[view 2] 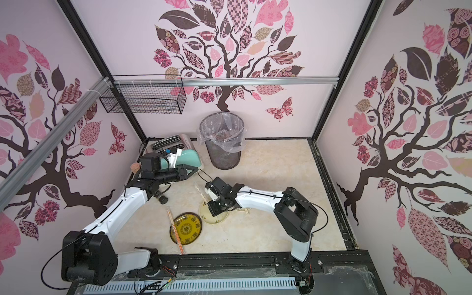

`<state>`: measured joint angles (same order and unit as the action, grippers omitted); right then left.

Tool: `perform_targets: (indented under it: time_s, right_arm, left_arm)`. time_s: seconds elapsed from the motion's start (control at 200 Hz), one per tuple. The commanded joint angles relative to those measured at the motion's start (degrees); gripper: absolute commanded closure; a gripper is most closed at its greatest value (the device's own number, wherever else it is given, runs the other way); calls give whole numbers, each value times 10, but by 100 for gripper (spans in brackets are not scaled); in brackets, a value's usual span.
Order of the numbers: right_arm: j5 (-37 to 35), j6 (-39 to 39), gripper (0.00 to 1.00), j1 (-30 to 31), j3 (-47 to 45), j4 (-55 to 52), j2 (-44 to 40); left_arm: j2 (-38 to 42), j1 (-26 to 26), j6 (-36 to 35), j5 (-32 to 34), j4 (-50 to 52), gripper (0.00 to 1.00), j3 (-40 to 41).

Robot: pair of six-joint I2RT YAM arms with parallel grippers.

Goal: Remove the packaging of disposable chopsticks
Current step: Pick up the disposable chopsticks from the plate, then remove the packet bag from the disposable chopsticks.

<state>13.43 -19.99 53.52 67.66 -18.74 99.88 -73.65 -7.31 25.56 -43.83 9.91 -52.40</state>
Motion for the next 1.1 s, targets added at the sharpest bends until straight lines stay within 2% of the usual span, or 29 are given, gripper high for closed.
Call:
perform_targets:
  time_s: [0.0, 0.135, 0.255, 0.405, 0.555, 0.75, 0.92, 1.095]
  right_arm:
    - [-25, -7, 100, -27, -29, 1, -71]
    - [-19, 0, 100, -84, -100, 38, -181]
    - [13, 7, 100, -144, -154, 80, -281]
    - [43, 3, 100, -207, -187, 155, -361]
    - [58, -18, 100, -229, -204, 243, -396]
    - [94, -40, 100, -229, -218, 329, -410]
    - [109, -45, 100, -229, -221, 346, -410]
    - [140, -57, 100, -229, -223, 374, -406]
  left_arm:
    - [14, 1, -11, -3, -4, 68, -15]
    - [27, -17, -7, -17, -29, 68, -16]
    - [27, -82, -6, 3, -52, 68, -39]
    - [-35, -143, 34, 1, -117, 64, -100]
    - [-108, -178, 73, -8, -171, 62, -184]
    - [-176, -198, 142, -39, -263, 55, -261]
    - [-189, -199, 205, -59, -351, 54, -278]
    - [-188, -200, 211, -68, -351, 52, -304]
